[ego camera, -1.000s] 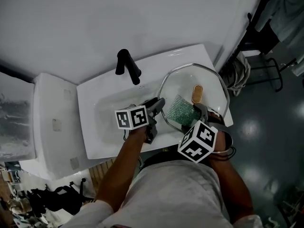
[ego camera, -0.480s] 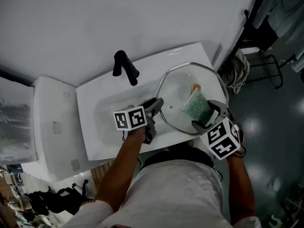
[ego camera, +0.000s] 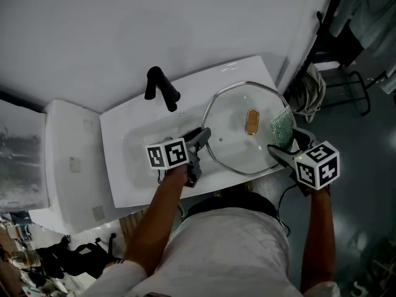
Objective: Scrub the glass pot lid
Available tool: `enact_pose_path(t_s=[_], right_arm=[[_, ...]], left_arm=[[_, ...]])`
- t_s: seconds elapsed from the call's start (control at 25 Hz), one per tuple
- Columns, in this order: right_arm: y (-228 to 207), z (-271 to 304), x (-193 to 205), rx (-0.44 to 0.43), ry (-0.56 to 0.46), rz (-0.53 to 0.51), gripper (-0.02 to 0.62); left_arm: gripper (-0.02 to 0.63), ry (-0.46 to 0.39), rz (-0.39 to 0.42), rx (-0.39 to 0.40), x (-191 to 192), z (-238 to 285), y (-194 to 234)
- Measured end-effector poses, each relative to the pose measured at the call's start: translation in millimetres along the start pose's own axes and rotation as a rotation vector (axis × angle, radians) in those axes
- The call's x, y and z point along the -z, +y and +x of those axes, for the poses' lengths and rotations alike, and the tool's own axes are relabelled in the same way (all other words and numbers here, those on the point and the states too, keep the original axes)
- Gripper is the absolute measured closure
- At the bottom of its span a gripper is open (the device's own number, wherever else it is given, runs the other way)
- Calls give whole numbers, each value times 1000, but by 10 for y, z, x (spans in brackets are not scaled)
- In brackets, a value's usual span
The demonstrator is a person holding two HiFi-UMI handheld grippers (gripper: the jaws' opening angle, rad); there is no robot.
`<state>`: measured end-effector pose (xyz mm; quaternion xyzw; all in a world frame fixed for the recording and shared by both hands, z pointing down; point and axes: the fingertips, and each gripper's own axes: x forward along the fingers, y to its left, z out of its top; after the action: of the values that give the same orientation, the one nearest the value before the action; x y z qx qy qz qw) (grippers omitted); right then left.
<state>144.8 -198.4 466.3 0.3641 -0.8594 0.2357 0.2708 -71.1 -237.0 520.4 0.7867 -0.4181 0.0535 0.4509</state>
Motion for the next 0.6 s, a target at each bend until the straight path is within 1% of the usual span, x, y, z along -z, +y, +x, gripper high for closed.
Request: enact_pose_path(t_s=[0.12, 0.36, 0.6], right_arm=[[34, -29, -15, 1, 0, -17, 247], [357, -46, -26, 57, 71, -181, 247], [683, 34, 48, 122, 157, -310, 247]], left_arm=[[456, -2, -1, -3, -2, 3, -5], [456, -4, 0, -7, 0, -1, -3], [456, -4, 0, -4, 1, -4, 0]])
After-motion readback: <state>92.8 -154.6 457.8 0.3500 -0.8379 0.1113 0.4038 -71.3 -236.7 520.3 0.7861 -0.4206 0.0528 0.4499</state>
